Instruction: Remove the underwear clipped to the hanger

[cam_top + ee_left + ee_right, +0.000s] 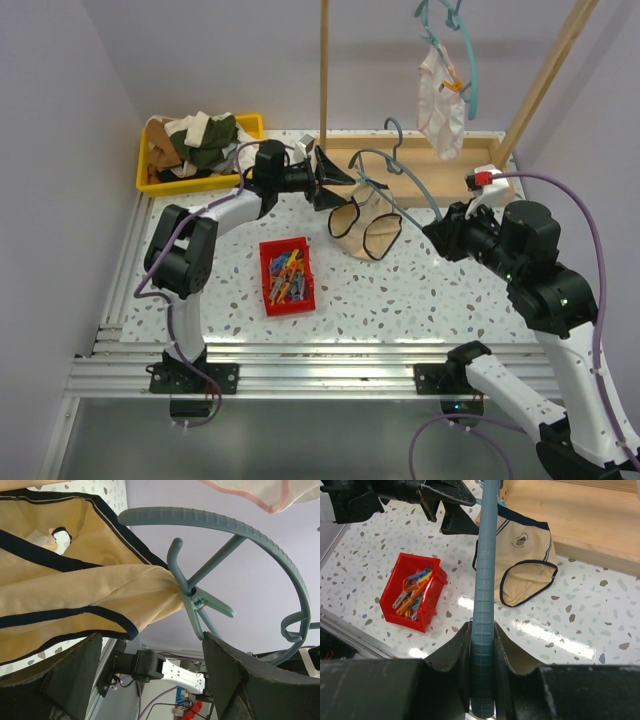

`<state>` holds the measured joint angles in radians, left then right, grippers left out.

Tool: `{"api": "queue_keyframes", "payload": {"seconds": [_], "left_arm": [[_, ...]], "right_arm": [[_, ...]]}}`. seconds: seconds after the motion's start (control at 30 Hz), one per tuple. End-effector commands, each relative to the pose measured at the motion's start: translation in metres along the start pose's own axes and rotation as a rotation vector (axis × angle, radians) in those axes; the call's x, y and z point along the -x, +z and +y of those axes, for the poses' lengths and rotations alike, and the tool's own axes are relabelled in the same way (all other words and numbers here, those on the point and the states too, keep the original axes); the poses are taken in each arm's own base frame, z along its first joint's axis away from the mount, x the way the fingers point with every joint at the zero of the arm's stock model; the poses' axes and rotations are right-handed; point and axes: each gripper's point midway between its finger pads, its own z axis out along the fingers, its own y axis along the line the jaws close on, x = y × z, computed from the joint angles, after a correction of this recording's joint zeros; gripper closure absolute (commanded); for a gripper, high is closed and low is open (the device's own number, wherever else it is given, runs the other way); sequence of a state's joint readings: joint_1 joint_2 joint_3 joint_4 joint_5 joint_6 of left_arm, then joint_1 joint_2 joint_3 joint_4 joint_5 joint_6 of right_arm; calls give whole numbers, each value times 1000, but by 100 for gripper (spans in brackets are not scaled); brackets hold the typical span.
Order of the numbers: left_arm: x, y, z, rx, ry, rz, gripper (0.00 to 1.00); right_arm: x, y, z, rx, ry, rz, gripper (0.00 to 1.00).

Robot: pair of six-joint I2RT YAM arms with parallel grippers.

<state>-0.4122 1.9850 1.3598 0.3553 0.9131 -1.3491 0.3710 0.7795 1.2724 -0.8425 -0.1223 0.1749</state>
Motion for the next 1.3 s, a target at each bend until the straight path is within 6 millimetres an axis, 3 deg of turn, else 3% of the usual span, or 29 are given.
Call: {"api": "queue_keyframes", "payload": {"seconds": [0.0, 0.43, 0.57, 0.73, 0.77, 0.83, 0.93, 0.97, 1.13, 1.27], "left_arm": [[4, -2, -9, -26, 45, 1, 17], [-27, -13, 17, -29, 12, 42, 30], [-31, -13, 8, -69, 13, 46, 36], [-42, -10, -22, -157, 26, 65, 48], [-46, -9, -30, -174, 25, 75, 54], [-46, -9, -41, -201, 43, 71, 55], [-41, -17, -65, -233, 59, 36, 32], [-37, -21, -68, -234, 75, 22, 0], [-26, -32, -81, -193, 100, -3, 0], [-23, -28, -71, -156, 75, 22, 0]], "right_arm": [[36, -8, 9, 28, -14, -122, 100], [48, -11, 5, 2, 22, -189, 100], [51, -12, 2, -19, 51, -202, 100], [45, -8, -2, -43, 93, -195, 100], [45, -8, -2, -44, 96, -199, 100], [43, -6, -1, -36, 97, -192, 100], [44, -8, -3, -48, 84, -191, 100], [41, -7, -4, -54, 82, -182, 100], [39, -11, -7, -69, 61, -173, 100], [38, -8, -3, -42, 51, -168, 100]]}}
